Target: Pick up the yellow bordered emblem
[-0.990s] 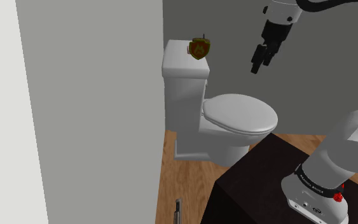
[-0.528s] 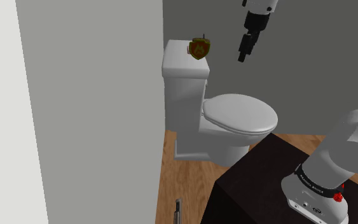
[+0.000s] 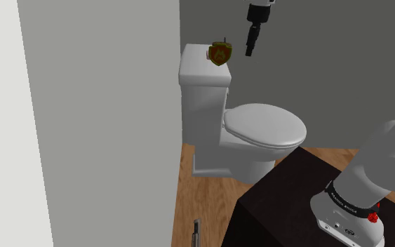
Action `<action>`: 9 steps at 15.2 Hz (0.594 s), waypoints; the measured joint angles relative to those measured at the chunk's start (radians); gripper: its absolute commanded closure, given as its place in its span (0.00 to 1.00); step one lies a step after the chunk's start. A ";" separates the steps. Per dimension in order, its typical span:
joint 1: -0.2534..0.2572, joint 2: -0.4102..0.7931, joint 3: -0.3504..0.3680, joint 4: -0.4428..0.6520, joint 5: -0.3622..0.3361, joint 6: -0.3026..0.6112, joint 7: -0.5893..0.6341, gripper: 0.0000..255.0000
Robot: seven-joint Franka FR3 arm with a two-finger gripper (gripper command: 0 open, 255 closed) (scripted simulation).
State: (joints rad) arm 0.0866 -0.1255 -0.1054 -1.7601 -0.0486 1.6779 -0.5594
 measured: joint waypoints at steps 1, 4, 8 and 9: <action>0.002 0.045 -0.003 0.056 0.006 -0.014 -0.035 0.00; 0.004 0.185 -0.005 0.244 0.026 -0.073 -0.133 0.00; -0.001 0.395 0.007 0.541 0.051 -0.174 -0.253 0.00; -0.005 0.468 0.011 0.652 0.057 -0.215 -0.283 0.00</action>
State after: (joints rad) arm 0.0812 0.3423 -0.0943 -1.1077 0.0085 1.4625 -0.8420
